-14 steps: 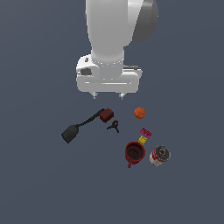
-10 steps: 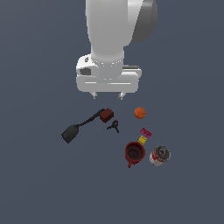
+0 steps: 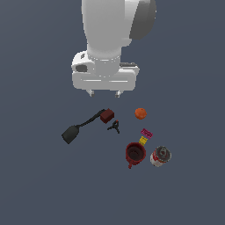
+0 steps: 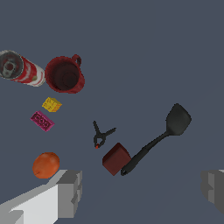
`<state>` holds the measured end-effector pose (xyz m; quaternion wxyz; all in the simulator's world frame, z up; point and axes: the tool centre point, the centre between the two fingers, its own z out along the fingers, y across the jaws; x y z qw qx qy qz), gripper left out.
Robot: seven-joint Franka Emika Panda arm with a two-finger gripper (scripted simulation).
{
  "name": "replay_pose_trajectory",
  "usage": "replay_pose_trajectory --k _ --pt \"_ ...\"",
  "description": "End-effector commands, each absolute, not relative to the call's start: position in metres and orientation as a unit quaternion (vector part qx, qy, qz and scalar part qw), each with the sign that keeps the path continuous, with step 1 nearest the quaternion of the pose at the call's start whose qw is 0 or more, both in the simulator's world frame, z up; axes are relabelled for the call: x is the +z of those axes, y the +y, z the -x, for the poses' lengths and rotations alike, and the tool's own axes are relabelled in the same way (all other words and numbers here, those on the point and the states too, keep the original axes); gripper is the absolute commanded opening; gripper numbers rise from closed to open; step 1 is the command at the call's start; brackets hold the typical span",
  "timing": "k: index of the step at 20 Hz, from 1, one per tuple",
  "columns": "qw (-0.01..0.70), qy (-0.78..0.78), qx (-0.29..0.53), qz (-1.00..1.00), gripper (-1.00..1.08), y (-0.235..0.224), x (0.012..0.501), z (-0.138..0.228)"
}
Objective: Pick up a designated object from a clutter of objects.
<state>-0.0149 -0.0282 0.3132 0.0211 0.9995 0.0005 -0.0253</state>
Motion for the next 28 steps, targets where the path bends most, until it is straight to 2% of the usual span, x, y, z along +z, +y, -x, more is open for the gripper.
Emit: replay_pose_trajectory --k 1,8,16,28 --pt "0.021 0.003 -0.026 -0.999 1.00 -0.026 0.311 0.015" --pt "0.022 0.040 -0.024 -0.999 1.00 -0.006 0.290 0.017" --pt "0.022 0.127 -0.019 -0.991 1.00 0.042 0.239 0.028" --pt "0.013 0.308 -0.008 -0.951 1.00 0.133 0.145 0.087"
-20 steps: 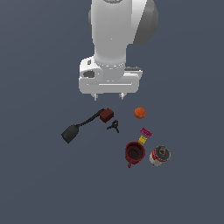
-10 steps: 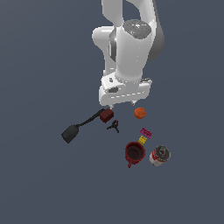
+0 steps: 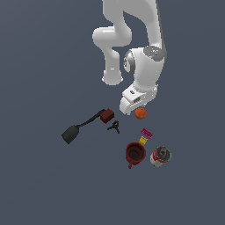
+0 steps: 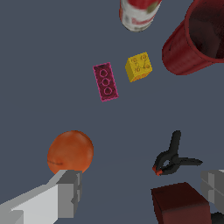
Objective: Pick up a designated object from a clutter of objects.
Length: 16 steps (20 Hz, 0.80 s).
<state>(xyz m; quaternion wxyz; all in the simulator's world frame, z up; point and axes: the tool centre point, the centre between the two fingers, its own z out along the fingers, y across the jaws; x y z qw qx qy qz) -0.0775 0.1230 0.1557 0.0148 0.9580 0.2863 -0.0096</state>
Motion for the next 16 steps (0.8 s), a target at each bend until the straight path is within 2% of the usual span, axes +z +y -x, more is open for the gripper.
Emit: replay_pose_trajectory --k 1,9,16 --pt "0.012 0.321 -0.007 -0.947 1.00 0.139 0.139 0.093" --pt "0.003 0.394 -0.002 -0.919 1.00 0.170 0.107 0.130" --pt "0.000 0.417 0.000 -0.909 1.00 0.179 0.097 0.144"
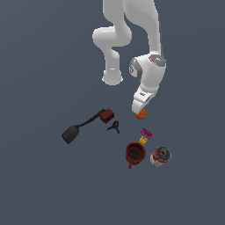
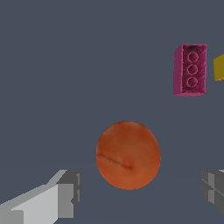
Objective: Pick up a designated object from a clutter of objects.
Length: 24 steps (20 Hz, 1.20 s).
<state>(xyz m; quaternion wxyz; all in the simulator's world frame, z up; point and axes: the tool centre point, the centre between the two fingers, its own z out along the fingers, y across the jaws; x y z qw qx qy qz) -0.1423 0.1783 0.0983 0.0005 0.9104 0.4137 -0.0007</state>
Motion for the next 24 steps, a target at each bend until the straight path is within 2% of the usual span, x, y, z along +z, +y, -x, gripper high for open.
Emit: replay_pose_trajectory --k 1,23,24 --pt "0.000 0.417 0.000 -0.909 1.00 0.180 0.097 0.144" --pt "0.000 0.417 0.000 -0.909 1.00 0.180 0.047 0.144" --pt "0.000 0.417 0.000 -0.909 -1.00 0.180 0.047 0.144"
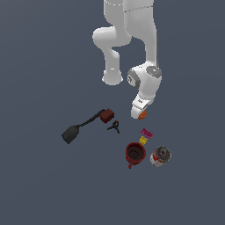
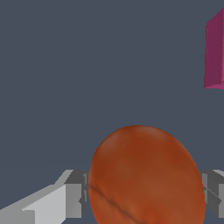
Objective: Pick up a designated object from a clutter of objects.
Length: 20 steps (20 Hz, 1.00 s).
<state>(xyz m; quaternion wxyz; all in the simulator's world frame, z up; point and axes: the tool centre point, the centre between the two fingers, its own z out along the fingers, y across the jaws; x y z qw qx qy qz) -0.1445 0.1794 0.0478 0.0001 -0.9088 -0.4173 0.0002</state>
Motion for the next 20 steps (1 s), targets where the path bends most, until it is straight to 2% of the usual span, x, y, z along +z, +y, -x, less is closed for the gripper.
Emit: replay_pose_trajectory --k 1,13,20 --pt "0.000 -0.417 0.000 0.909 -1.00 0.180 0.047 0.144" --pt "0.000 -0.417 -0.001 0.909 -1.00 0.178 0.050 0.143" --pt "0.000 -0.417 0.000 0.909 -1.00 0.166 0.068 0.136"
